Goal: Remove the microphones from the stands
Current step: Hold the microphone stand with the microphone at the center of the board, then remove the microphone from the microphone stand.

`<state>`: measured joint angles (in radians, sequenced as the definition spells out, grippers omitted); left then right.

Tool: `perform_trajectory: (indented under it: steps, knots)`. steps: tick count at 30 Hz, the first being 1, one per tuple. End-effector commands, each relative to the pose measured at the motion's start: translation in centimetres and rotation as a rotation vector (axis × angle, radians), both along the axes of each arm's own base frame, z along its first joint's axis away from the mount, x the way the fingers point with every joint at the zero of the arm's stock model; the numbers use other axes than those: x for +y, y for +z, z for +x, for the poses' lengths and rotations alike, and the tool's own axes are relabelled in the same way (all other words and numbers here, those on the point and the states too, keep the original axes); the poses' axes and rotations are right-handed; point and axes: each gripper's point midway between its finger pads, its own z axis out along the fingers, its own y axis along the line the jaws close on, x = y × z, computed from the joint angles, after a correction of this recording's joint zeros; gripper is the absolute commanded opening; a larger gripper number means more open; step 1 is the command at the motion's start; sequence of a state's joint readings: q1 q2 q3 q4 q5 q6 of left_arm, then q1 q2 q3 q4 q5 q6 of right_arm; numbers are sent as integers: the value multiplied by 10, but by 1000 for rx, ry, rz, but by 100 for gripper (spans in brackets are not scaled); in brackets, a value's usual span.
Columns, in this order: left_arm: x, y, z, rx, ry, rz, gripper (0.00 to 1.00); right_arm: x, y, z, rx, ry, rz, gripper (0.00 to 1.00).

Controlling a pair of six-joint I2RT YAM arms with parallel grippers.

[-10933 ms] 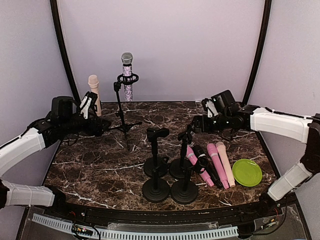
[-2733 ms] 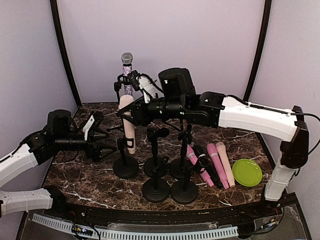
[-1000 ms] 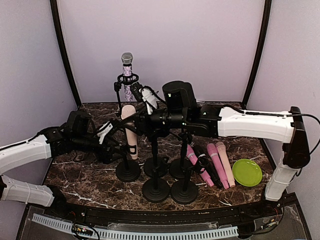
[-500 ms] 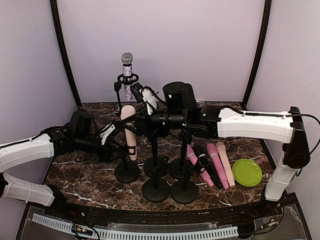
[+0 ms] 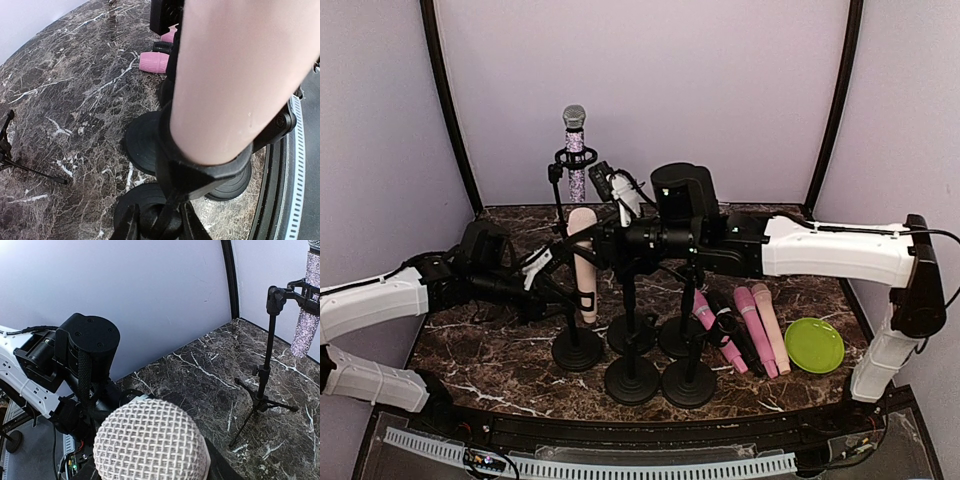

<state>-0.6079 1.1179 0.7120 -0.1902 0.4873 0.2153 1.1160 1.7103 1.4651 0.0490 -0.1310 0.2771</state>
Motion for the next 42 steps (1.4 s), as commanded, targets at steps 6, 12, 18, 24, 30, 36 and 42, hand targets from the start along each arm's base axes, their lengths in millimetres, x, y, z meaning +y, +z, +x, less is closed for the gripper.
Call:
perform_trajectory:
  steps: [6, 12, 18, 24, 30, 36, 42]
  knots:
    - [1, 7, 1, -89, 28, 26, 0, -29, 71, 20, 29, -225, 181, 19]
    - [3, 8, 2, -113, 41, 30, 0, -40, 79, 36, 50, -367, 177, 19]
    - [1, 6, 0, -104, 29, 36, 0, -43, 86, 45, 38, -432, 156, 17]
    - [0, 6, 0, -107, 28, 35, 0, -44, 98, 47, 26, -444, 171, 17]
    - [-1, 6, -1, -101, 22, 33, 0, -40, 115, 35, -29, -355, 195, 17]
    - [-2, 7, -3, -96, 13, 27, 0, -37, 137, 8, -116, -192, 240, 17]
    - [-3, 7, -4, -95, 9, 25, 0, -43, 152, -16, -185, -74, 303, 17]
